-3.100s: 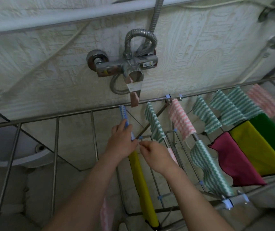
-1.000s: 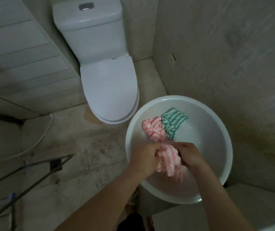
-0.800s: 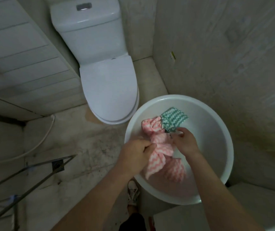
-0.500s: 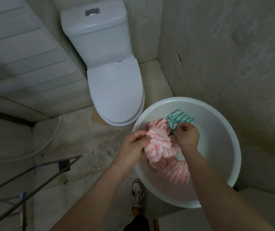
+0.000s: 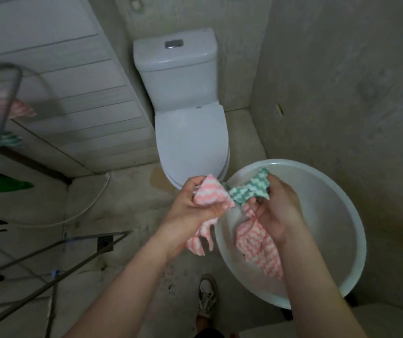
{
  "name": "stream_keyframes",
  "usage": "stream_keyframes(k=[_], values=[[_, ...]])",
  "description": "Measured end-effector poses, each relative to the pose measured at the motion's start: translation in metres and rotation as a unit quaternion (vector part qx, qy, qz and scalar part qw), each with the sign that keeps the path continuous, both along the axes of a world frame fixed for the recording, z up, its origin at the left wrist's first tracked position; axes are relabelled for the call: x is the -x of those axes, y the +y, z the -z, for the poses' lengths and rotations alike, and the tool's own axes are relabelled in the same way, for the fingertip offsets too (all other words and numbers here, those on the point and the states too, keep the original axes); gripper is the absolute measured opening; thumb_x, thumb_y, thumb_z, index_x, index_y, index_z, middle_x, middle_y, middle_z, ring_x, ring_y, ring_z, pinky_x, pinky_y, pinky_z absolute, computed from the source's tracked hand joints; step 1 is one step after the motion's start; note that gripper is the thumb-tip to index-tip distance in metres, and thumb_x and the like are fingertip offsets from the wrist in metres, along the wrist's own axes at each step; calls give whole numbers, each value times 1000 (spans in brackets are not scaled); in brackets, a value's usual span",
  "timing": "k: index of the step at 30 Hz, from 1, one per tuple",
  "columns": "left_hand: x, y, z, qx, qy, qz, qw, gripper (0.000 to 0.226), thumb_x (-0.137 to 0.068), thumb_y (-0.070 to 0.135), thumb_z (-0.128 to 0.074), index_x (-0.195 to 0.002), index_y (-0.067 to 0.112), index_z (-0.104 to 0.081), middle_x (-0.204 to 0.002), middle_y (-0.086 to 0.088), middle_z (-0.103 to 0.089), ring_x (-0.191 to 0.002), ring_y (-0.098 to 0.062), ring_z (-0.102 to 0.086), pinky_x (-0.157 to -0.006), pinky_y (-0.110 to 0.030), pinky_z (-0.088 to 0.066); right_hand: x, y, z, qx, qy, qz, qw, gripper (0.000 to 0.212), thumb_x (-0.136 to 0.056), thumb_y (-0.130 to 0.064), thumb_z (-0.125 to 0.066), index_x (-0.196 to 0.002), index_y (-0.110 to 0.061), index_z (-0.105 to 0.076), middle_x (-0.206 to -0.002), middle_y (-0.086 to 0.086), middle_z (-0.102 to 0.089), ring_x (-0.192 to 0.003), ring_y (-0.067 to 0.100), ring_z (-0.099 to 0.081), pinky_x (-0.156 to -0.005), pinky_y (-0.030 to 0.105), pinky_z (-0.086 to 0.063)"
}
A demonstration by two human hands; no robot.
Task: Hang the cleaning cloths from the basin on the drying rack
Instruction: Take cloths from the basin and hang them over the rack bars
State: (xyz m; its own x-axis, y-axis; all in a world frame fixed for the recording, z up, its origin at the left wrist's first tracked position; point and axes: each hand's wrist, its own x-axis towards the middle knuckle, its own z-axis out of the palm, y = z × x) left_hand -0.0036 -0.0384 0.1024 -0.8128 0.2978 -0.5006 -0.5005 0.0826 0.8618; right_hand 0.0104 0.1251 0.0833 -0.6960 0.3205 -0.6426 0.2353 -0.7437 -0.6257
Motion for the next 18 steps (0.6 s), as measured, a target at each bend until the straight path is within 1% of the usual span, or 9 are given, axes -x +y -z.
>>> stream_keyframes(k=[3, 5, 6, 8, 10, 13, 15, 17, 18], values=[[-8, -19, -14, 21, 110, 23, 993, 53, -74, 4, -77, -117, 19, -50, -98, 3, -64, -78, -4, -62, -67, -20, -52, 2, -32, -26, -65, 29, -85, 994, 16, -95, -12, -51, -83, -9, -60, -64, 5, -66, -54, 12, -65, -47, 23, -53], [-15, -39, -24, 51, 147, 22, 988, 43, -76, 12, -76, -112, 20, -54, -98, -1, -67, -76, -13, -62, -68, -33, -55, 4, -59, -42, -117, 41, -161, 979, 15, -96, -13, -50, -87, -8, -62, -72, 7, -70, -61, 15, -68, -49, 26, -55], [-15, -41, -26, 70, 161, 24, 984, 33, -79, 17, -75, -106, 21, -58, -92, -4, -68, -70, -17, -61, -62, -37, -54, 4, -63, -47, -147, 39, -194, 969, 15, -95, -15, -51, -89, -7, -63, -75, 8, -70, -62, 16, -67, -48, 26, -54], [-19, -64, -37, 115, 195, 4, 974, 12, -85, 25, -69, -90, 15, -64, -71, -10, -65, -58, -15, -55, -51, -33, -47, 5, -87, -58, -209, 47, -257, 942, 17, -96, -19, -51, -86, -11, -62, -73, 5, -68, -58, 12, -64, -43, 22, -49], [-24, -92, -49, 117, 201, -39, 972, 31, -91, 31, -61, -76, 4, -62, -60, -12, -60, -55, -12, -52, -53, -26, -42, 5, -113, -71, -292, 63, -292, 909, 23, -96, -28, -50, -82, -14, -61, -68, -1, -65, -58, 9, -61, -46, 19, -48], [-32, -132, -71, 96, 152, -137, 974, 47, -94, 35, -55, -59, 3, -54, -51, -6, -56, -45, -14, -51, -47, -22, -39, 4, -139, -81, -437, 136, -370, 808, 36, -89, -57, -45, -97, -25, -61, -83, 3, -67, -76, 14, -63, -68, 20, -49], [-41, -161, -85, 81, 125, -149, 978, 53, -93, 41, -52, -61, 0, -57, -50, -7, -57, -42, -16, -51, -48, -23, -38, 2, -158, -91, -438, 180, -498, 726, 46, -75, -70, -50, -106, -38, -59, -92, -3, -66, -84, 10, -63, -78, 27, -51], [-50, -180, -97, 69, 108, -120, 984, 54, -95, 42, -48, -53, 12, -63, -40, 1, -55, -32, -11, -48, -41, -17, -35, 1, -178, -99, -431, 205, -583, 658, 50, -67, -65, -65, -105, -33, -63, -97, -14, -64, -89, 0, -60, -80, 21, -47], [-55, -191, -99, 65, 99, -108, 987, 57, -96, 43, -46, -47, 18, -63, -37, 3, -53, -29, -8, -46, -37, -14, -32, 0, -191, -101, -413, 223, -592, 655, 44, -67, -55, -72, -98, -25, -66, -94, -13, -65, -85, 1, -60, -77, 18, -46]])
